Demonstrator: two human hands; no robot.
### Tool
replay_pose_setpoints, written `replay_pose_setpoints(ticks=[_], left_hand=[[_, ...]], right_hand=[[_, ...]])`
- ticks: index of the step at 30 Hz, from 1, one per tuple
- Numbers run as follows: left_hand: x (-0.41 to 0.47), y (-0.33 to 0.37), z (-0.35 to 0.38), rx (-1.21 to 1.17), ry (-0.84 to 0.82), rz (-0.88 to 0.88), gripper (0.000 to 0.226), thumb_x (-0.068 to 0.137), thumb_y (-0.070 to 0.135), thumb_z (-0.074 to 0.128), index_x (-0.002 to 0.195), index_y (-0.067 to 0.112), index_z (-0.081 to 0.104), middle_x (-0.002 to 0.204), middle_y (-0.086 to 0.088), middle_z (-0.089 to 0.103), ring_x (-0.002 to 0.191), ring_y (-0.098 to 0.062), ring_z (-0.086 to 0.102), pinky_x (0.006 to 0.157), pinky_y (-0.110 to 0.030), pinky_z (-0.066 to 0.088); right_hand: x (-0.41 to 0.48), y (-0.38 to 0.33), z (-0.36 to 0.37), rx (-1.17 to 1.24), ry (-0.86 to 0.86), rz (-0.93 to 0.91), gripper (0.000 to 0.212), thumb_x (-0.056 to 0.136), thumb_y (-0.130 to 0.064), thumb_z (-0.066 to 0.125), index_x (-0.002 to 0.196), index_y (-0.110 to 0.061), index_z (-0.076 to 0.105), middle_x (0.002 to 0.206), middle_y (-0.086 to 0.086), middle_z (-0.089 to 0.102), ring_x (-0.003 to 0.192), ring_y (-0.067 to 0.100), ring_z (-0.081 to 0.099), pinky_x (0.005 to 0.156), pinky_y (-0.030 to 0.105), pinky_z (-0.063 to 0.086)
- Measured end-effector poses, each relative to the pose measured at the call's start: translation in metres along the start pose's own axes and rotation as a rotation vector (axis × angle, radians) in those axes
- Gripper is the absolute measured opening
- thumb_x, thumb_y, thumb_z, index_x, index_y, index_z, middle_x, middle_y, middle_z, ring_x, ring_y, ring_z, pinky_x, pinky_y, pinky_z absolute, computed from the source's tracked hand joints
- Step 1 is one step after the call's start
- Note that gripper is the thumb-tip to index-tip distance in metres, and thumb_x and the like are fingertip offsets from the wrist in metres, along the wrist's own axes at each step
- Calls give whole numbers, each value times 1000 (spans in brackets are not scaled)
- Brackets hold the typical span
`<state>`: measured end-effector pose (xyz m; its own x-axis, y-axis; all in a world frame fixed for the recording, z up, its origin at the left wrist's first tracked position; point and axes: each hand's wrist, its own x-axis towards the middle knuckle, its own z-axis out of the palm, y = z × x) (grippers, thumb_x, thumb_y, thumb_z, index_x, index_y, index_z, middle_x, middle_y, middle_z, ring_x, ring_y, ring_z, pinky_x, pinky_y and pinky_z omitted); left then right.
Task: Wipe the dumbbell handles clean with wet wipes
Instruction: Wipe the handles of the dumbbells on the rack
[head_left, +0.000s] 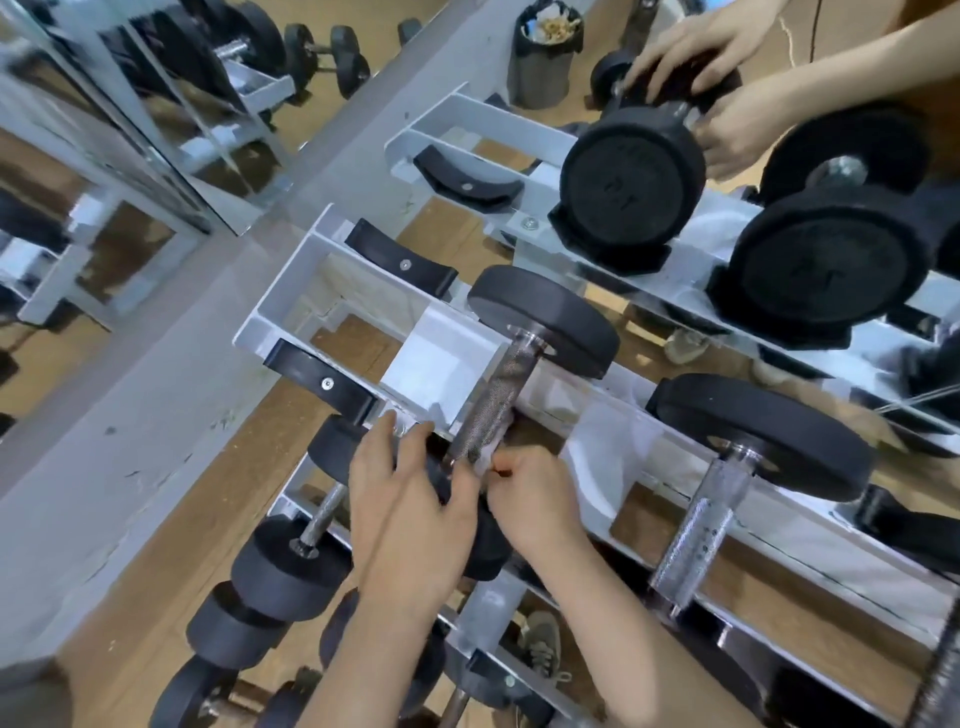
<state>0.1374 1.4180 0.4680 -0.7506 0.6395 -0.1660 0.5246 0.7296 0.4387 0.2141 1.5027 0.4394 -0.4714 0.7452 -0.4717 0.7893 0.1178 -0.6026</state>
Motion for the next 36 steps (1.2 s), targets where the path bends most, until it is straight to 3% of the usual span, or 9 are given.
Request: replay_pose_setpoints(ticks=[4,8,11,14,19,25,28,32,36], left_hand=[[4,0,12,-79,125,-33,40,92,37,38,126,25,56,146,2,39,138,-16,30,110,-21,18],[4,-4,12,-158,181,0,44,85,25,35,122,21,58,131,5,49,127,-14,37,97,2,3],[4,-3,12,-198,198,20,40,85,21,37,119,19,59,124,6,52,122,-13,39,97,1,6],[2,-3,12,-213,206,10,39,87,22,38,118,18,60,122,6,54,123,-14,40,101,-9,15],[4,-3,15,-254,236,12,40,83,22,38,113,17,64,115,3,58,118,-16,45,102,-9,19],[5,-1,15,-255,255,23,40,81,25,37,109,16,65,109,3,59,114,-18,47,100,-10,21],[4,-1,15,-255,258,25,42,82,24,36,110,16,65,109,3,58,114,-18,46,101,-15,24],[4,-2,16,-265,256,23,41,82,24,36,111,15,65,108,3,58,114,-17,46,101,-11,21],[5,-2,14,-263,252,32,40,82,24,37,109,15,65,107,2,59,113,-19,47,100,-9,20]], right_hand=[[3,-2,-20,159,-206,-10,51,88,-28,58,42,-15,42,41,-6,38,47,11,37,46,25,27],[0,-8,-22,380,-266,-64,34,83,-26,72,51,-16,64,46,-12,45,49,4,41,53,21,33],[8,-8,-14,228,46,-273,11,85,-16,69,80,-23,75,66,-13,63,62,3,58,60,25,48],[23,-1,-8,-150,348,-589,15,82,-5,67,96,-8,70,81,7,62,66,28,60,52,39,52],[35,8,-13,-30,584,-462,12,87,-3,64,95,-9,70,87,7,62,71,27,61,55,40,52],[14,8,8,21,117,-602,16,84,-7,60,84,-15,74,79,-1,57,68,16,55,62,30,45],[40,2,-17,21,282,-471,21,84,-15,55,68,-26,63,70,-8,49,66,18,45,64,43,42],[48,-10,-28,-108,401,-489,24,89,-7,55,84,-30,55,88,-6,41,77,12,40,67,21,38],[26,5,-4,-423,134,-869,26,86,-23,47,64,-33,38,79,-6,43,72,19,46,67,48,43]])
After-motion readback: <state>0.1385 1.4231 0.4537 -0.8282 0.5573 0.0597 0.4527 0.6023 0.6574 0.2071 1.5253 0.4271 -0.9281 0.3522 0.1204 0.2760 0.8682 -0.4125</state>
